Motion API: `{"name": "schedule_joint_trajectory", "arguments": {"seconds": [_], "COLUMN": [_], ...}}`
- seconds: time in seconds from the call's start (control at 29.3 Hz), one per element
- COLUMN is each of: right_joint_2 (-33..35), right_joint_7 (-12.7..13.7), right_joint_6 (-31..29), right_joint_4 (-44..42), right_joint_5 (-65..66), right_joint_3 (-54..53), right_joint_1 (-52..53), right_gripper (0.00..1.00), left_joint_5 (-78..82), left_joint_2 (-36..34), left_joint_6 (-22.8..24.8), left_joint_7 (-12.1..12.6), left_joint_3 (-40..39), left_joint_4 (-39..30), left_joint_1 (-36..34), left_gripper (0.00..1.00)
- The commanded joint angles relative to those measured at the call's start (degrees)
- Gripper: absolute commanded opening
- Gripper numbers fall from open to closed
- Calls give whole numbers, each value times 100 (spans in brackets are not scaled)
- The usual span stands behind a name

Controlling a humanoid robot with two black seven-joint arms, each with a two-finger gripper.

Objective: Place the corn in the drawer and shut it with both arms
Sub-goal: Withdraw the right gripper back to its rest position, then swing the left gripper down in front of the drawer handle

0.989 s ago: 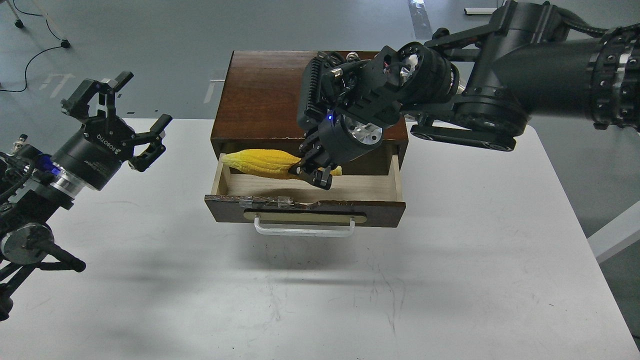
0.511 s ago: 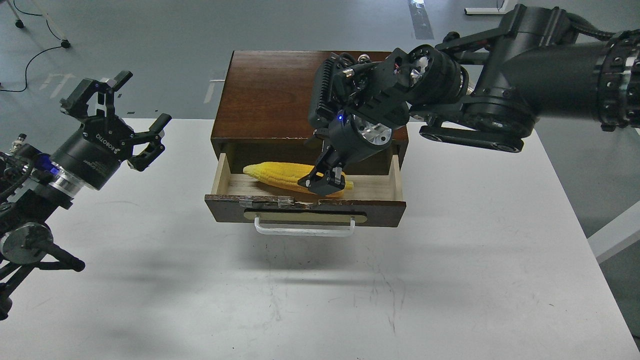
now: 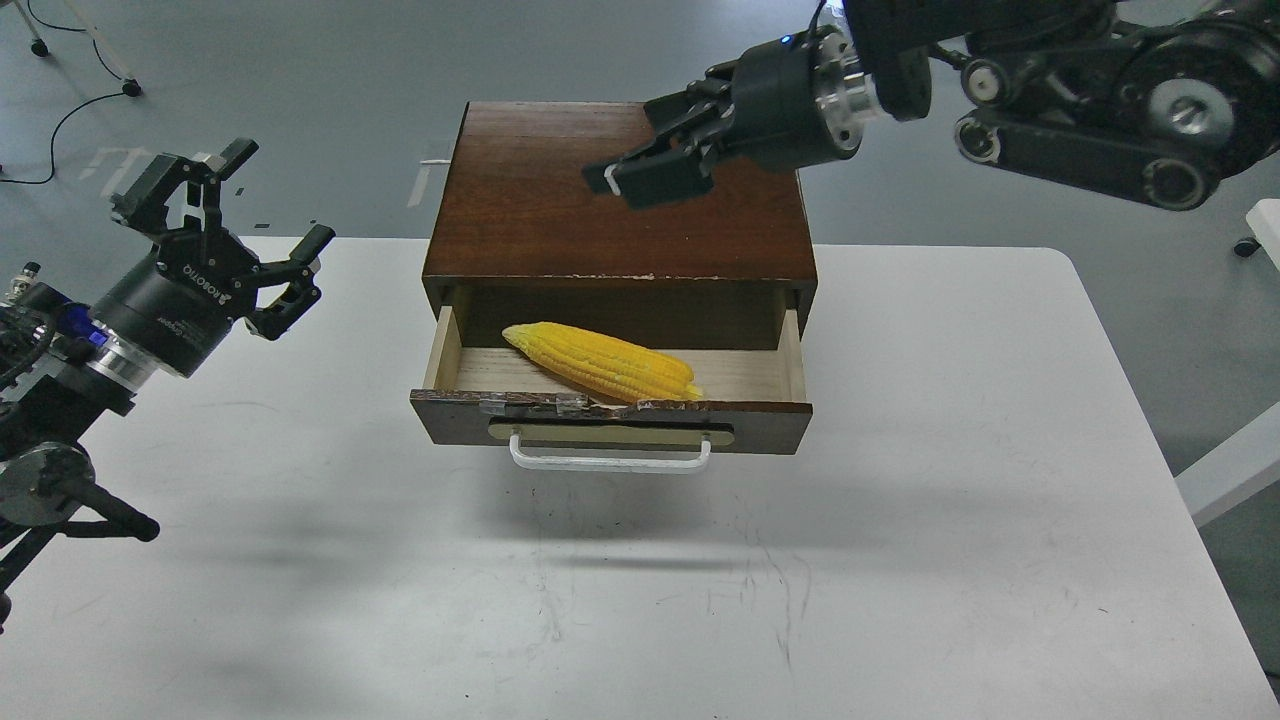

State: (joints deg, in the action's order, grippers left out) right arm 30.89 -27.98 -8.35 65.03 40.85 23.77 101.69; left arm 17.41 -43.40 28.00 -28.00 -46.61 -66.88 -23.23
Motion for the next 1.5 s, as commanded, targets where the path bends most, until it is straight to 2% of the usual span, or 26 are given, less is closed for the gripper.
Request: {"name": "schedule_joint_trajectory", "arguments": {"seconds": [0.0, 0.07, 0.31, 0.44, 0.51, 0.61, 0.68, 0.72, 0.85, 0.95, 1.06, 1.16, 1.26, 1.36, 1.43, 1.47], "right_joint_2": [751, 980, 981, 832, 796, 796, 796, 796, 796, 796, 787, 787, 787, 779, 779, 779], "right_joint_7": [-2, -2, -2, -2, -2, -2, -2, -2, -2, -2, -2, -2, -2, -2, -2, -2], "right_joint_6": [9, 9, 44, 44, 35, 44, 44, 44, 44, 35, 9, 0, -9, -26, -26, -35], "right_joint_4": [-51, -69, -157, -306, -473, -561, -579, -579, -596, -666, -684, -684, -676, -676, -676, -676], "right_joint_5": [-1078, -1263, -1334, -1325, -1334, -1334, -1351, -1351, -1623, -2227, -3202, -3558, -3716, -3707, -3707, -3707], "right_joint_3": [-1162, -2083, -3913, -4460, -4740, -4803, -4803, -4803, -4803, -4803, -4803, -4803, -4777, -4751, -4707, -4689], "right_joint_1": [-1245, -2350, -4970, -5922, -6265, -6415, -6556, -6557, -6688, -6697, -6697, -6706, -6767, -6846, -6882, -6899], "right_gripper": [98, 98, 98, 98, 98, 98, 98, 98, 98, 99, 99, 99, 99, 99, 99, 99], "left_joint_5": [0, 8, 395, 518, 946, 1404, 1974, 1977, 3301, 4924, 6611, 7409, 8295, 8744, 8876, 8911], "left_joint_2": [16, 42, 16, -142, -247, -344, -406, -406, -327, 224, 936, 1273, 1527, 1519, 1475, 1431], "left_joint_6": [0, 0, 0, 0, 0, 0, 0, 0, 0, 0, 0, 0, 0, 0, 0, 0], "left_joint_7": [0, 0, 0, 0, 0, 0, 0, 0, 0, 0, 0, 0, 0, 0, 0, 0], "left_joint_3": [20, 21, -6, -15, -15, -15, -15, -15, 3, 3, 73, 144, 731, 1188, 1478, 1732], "left_joint_4": [0, 0, 0, 0, -35, -202, -674, -677, -1756, -2537, -2961, -3050, -3067, -3102, -3138, -3138], "left_joint_1": [3, 3, -6, -102, -391, -699, -1103, -1105, -1526, -1658, -1658, -1623, -1606, -1562, -1474, -1439], "left_gripper": [99, 99, 99, 99, 99, 99, 99, 99, 99, 99, 98, 98, 98, 93, 83, 72]}}
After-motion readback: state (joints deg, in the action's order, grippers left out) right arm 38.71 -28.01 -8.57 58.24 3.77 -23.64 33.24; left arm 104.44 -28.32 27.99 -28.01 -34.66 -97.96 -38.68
